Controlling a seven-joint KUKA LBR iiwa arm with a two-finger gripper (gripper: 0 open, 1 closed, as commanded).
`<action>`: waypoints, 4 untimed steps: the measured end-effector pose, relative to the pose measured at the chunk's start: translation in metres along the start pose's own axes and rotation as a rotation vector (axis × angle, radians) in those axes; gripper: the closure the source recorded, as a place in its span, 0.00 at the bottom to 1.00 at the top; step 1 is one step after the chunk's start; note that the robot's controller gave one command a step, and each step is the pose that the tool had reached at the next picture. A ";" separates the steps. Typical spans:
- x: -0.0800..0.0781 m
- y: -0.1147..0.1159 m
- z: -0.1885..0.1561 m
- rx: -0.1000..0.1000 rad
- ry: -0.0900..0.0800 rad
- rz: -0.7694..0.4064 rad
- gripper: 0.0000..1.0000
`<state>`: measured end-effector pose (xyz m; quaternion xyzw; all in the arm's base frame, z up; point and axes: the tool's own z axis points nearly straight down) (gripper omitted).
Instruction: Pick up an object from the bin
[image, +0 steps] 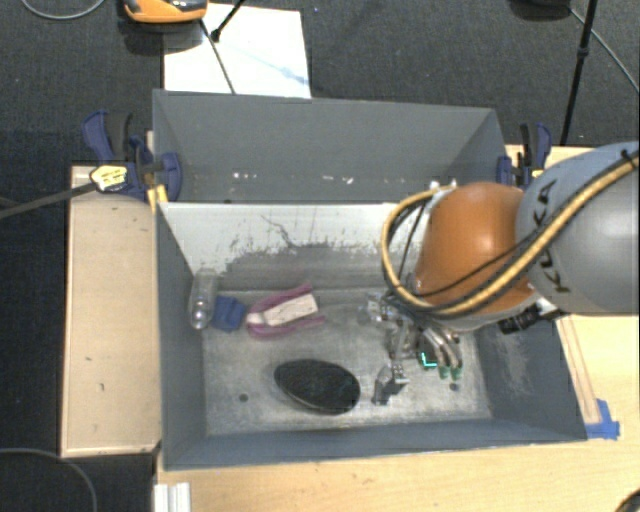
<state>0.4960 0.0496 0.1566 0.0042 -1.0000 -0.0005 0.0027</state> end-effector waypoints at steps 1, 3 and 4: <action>0.019 0.033 0.037 -0.001 -0.003 0.218 0.00; 0.017 0.071 0.086 0.000 -0.004 -0.026 1.00; 0.005 0.055 -0.064 0.000 -0.015 -0.077 1.00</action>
Offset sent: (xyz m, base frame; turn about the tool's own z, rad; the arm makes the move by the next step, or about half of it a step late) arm -0.0187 0.0319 -0.0355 0.2191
